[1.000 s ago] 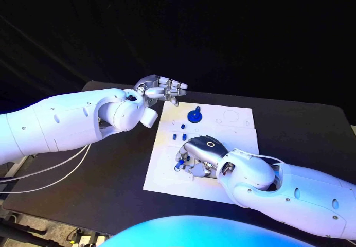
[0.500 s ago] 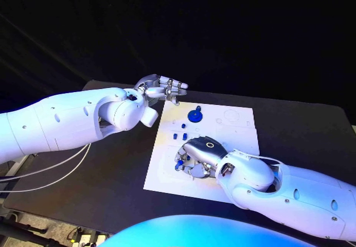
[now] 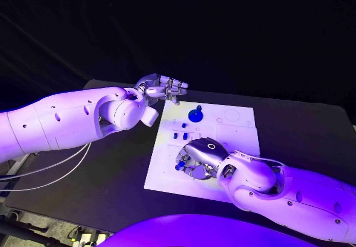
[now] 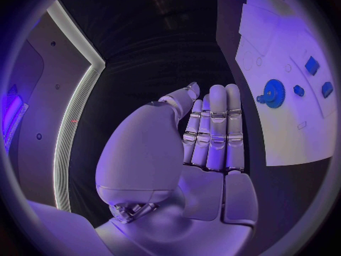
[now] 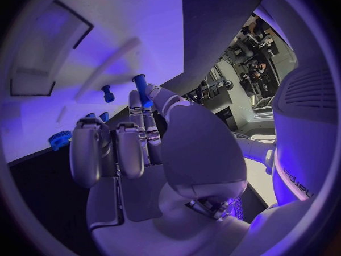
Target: Assemble the parts on the task board
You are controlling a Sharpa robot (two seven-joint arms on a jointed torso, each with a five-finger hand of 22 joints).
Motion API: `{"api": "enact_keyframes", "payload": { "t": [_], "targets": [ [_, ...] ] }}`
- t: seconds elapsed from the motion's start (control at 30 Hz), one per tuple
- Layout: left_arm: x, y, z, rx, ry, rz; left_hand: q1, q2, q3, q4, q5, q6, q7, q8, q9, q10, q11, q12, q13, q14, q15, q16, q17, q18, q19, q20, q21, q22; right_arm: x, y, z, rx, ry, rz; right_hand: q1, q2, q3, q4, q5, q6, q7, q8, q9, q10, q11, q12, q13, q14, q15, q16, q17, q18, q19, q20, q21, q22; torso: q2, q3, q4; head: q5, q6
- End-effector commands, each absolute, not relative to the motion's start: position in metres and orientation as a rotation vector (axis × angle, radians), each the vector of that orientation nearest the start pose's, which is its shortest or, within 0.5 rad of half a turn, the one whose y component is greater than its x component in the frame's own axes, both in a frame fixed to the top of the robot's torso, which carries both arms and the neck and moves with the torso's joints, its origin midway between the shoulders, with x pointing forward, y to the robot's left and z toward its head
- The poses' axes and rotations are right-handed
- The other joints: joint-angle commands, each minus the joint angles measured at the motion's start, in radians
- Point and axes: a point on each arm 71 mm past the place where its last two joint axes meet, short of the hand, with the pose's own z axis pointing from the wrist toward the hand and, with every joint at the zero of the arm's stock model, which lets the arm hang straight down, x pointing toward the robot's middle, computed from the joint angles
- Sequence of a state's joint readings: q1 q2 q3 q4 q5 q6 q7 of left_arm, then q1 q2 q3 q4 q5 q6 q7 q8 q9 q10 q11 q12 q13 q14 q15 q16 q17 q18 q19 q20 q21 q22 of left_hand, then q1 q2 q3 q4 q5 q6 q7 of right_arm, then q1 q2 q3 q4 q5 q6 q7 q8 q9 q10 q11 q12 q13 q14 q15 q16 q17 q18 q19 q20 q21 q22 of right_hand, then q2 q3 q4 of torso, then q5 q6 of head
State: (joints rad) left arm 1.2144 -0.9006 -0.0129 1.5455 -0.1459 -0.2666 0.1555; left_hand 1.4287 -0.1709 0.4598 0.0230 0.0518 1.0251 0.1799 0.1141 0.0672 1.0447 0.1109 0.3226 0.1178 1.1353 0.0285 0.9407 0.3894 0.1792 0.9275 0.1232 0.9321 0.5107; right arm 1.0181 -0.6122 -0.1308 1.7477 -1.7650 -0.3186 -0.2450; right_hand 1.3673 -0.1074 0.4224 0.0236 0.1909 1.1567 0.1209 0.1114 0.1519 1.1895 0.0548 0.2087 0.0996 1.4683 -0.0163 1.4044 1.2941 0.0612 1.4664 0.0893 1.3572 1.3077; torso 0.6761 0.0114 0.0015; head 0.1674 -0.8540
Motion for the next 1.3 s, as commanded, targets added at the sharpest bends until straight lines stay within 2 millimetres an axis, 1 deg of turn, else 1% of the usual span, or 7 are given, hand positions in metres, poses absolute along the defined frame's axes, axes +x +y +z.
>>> {"api": "enact_keyframes", "payload": {
  "t": [0.03, 0.53, 0.73, 0.87, 1.0, 1.13, 1.3],
  "targets": [
    [0.488, 0.225, -0.172, -1.061, 1.64, -1.419, -0.004, 0.01, -0.007, 0.0, 0.001, -0.008, -0.001, -0.005, 0.0, -0.006, 0.001, 0.003, 0.001, -0.002, 0.005, -0.006, -0.001, 0.005, 0.004, 0.002, -0.006, -0.001, 0.354, -0.034, -0.254, -0.544, 1.709, 0.895, 0.008, 0.003, 0.004, 0.0, 0.005, 0.008, -0.001, 0.005, 0.002, 0.004, 0.001, -0.001, 0.001, 0.052, -0.005, 0.002, -0.001, -0.016, 0.025, -0.006, -0.004, 0.197, 0.0, -0.0006, 0.0, -0.001, 0.0],
    [0.487, 0.225, -0.172, -1.061, 1.644, -1.42, -0.004, 0.01, -0.007, 0.0, 0.001, -0.008, -0.001, -0.005, 0.0, -0.006, 0.001, 0.003, 0.001, -0.002, 0.005, -0.006, -0.001, 0.005, 0.004, 0.002, -0.006, -0.001, 0.357, -0.029, -0.258, -0.573, 1.715, 0.844, 0.005, -0.001, 0.004, -0.001, 0.004, 0.007, 0.0, 0.004, 0.002, 0.004, 0.002, -0.003, 0.0, 0.051, -0.005, 0.001, -0.005, -0.015, 0.023, -0.006, -0.009, 0.195, 0.0, -0.0004, 0.0004, -0.003, -0.001],
    [0.487, 0.224, -0.172, -1.062, 1.645, -1.419, -0.004, 0.01, -0.008, 0.001, 0.001, -0.008, -0.001, -0.005, 0.0, -0.008, 0.001, 0.004, 0.001, -0.003, 0.005, -0.007, -0.001, 0.005, 0.004, 0.002, -0.007, -0.001, 0.355, -0.024, -0.258, -0.582, 1.712, 0.864, -0.01, -0.013, 0.003, 0.0, 0.006, -0.005, 0.005, -0.004, 0.001, -0.003, 0.007, -0.013, -0.003, 0.051, -0.001, 0.0, -0.007, -0.014, 0.021, -0.004, -0.015, 0.194, 0.0, -0.0009, 0.0007, -0.003, 0.0],
    [0.487, 0.224, -0.172, -1.063, 1.648, -1.417, -0.004, 0.01, -0.008, 0.001, 0.001, -0.008, -0.001, -0.005, 0.0, -0.008, 0.001, 0.004, 0.001, -0.003, 0.005, -0.007, -0.001, 0.005, 0.004, 0.002, -0.007, -0.001, 0.355, -0.024, -0.258, -0.58, 1.713, 0.865, -0.016, -0.017, 0.002, 0.002, 0.008, -0.009, 0.007, -0.006, 0.0, -0.005, 0.009, -0.015, -0.004, 0.051, 0.0, 0.0, -0.007, -0.014, 0.021, -0.003, -0.014, 0.195, -0.001, -0.0009, 0.0003, -0.007, 0.001],
    [0.487, 0.224, -0.172, -1.064, 1.648, -1.416, -0.004, 0.01, -0.008, 0.001, 0.001, -0.008, -0.001, -0.005, 0.0, -0.008, 0.001, 0.004, 0.001, -0.003, 0.005, -0.007, -0.001, 0.005, 0.004, 0.002, -0.007, -0.001, 0.356, -0.026, -0.259, -0.578, 1.716, 0.861, -0.025, -0.024, 0.0, 0.004, 0.009, -0.014, 0.009, -0.01, -0.001, -0.01, 0.011, -0.02, -0.006, 0.051, 0.002, 0.0, -0.008, -0.014, 0.02, -0.001, -0.017, 0.194, -0.001, -0.0007, 0.0001, -0.006, 0.001],
    [0.487, 0.225, -0.172, -1.065, 1.648, -1.415, -0.004, 0.01, -0.008, 0.001, 0.001, -0.008, -0.001, -0.005, 0.0, -0.008, 0.001, 0.004, 0.001, -0.003, 0.005, -0.007, -0.001, 0.005, 0.004, 0.002, -0.007, -0.001, 0.356, -0.028, -0.259, -0.573, 1.716, 0.86, -0.04, -0.037, -0.004, 0.008, 0.011, -0.028, 0.015, -0.019, -0.004, -0.023, 0.017, -0.03, -0.009, 0.05, 0.007, -0.001, -0.012, -0.013, 0.019, 0.002, -0.022, 0.194, 0.0, -0.0003, -0.0006, -0.004, 0.001],
    [0.487, 0.225, -0.172, -1.065, 1.649, -1.415, -0.005, 0.011, -0.009, 0.001, 0.001, -0.009, 0.0, -0.005, 0.0, -0.009, 0.002, 0.004, 0.001, -0.003, 0.005, -0.008, -0.002, 0.005, 0.004, 0.002, -0.008, -0.002, 0.355, -0.028, -0.257, -0.562, 1.699, 0.878, -0.061, -0.063, -0.019, 0.013, 0.036, -0.07, 0.029, -0.043, -0.014, -0.067, 0.033, -0.049, -0.018, 0.046, 0.02, -0.006, -0.022, -0.008, 0.008, 0.012, -0.05, 0.186, 0.0, 0.0003, -0.0007, -0.005, 0.001]
  ]
}}
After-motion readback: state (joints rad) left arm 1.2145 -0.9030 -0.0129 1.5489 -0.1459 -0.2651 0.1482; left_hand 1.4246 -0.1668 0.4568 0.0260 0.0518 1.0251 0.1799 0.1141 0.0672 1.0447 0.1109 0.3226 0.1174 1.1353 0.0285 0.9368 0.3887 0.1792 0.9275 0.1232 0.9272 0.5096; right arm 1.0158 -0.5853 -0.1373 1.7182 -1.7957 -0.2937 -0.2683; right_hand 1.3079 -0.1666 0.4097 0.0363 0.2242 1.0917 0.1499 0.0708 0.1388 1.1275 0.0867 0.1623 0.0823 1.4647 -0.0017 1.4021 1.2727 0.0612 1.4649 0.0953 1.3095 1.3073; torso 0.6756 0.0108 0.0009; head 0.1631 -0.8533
